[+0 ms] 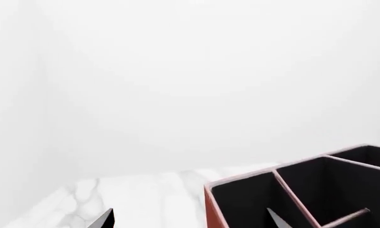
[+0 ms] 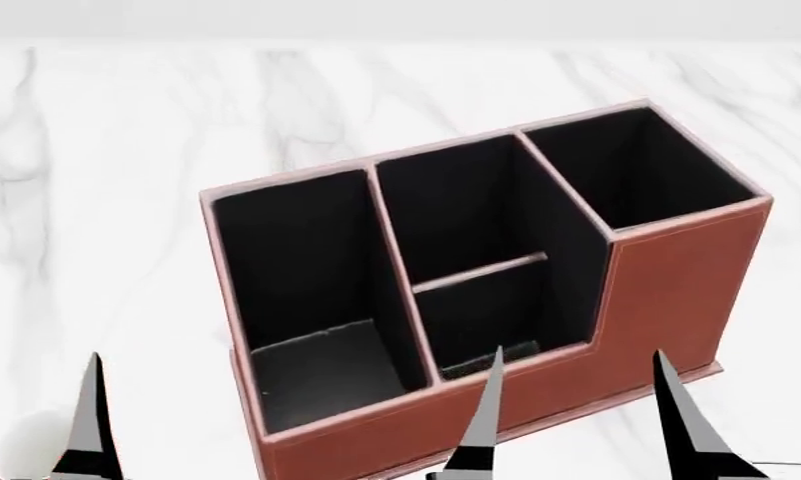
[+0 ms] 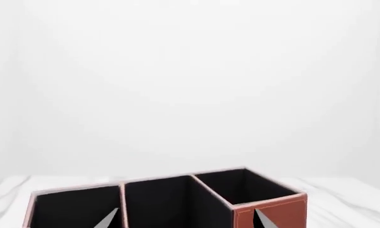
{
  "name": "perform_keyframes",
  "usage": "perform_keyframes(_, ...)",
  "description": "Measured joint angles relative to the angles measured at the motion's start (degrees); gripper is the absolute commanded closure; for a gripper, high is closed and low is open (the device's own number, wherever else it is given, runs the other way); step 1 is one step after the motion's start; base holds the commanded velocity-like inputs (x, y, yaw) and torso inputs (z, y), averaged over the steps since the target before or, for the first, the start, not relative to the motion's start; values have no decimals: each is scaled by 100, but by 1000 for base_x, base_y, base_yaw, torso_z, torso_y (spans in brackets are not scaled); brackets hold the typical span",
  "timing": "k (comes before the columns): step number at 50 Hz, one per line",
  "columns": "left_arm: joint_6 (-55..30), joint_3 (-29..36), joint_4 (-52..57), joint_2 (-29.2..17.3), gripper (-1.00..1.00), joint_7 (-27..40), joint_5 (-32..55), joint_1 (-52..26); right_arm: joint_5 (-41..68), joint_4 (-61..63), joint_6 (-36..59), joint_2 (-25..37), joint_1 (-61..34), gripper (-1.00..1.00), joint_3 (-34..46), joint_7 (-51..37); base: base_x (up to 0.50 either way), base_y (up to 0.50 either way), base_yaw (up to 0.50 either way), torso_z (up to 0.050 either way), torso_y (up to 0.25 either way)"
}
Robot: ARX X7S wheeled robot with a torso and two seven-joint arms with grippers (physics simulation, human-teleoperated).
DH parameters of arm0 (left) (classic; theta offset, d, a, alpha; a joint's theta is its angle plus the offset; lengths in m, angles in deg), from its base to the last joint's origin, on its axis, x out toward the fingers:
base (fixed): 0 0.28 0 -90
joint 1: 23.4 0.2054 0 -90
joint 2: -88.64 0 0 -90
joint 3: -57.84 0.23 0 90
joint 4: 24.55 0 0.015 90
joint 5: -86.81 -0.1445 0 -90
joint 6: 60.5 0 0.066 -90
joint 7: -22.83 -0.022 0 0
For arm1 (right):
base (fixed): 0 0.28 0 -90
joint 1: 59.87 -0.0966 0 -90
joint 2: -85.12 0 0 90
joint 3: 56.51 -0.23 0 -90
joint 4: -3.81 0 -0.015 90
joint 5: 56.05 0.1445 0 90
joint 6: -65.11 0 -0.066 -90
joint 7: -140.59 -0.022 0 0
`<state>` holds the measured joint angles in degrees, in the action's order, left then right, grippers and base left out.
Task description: Pick up the book and place it in the left compartment of the caddy.
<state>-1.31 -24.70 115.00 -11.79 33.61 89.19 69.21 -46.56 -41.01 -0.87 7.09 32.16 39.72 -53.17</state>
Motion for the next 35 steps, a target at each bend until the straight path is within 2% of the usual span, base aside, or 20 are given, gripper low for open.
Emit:
perform_keyframes(6, -51, -36, 44, -2, -100, 30, 97, -19, 51, -7, 8, 9, -7, -100, -23, -38, 152, 0, 0, 5, 0)
perform_keyframes(35, -198, -190, 112, -81, -100, 64, 575, -22, 220, -28, -20, 94, 3, -100, -28, -160, 0, 0, 0, 50, 0)
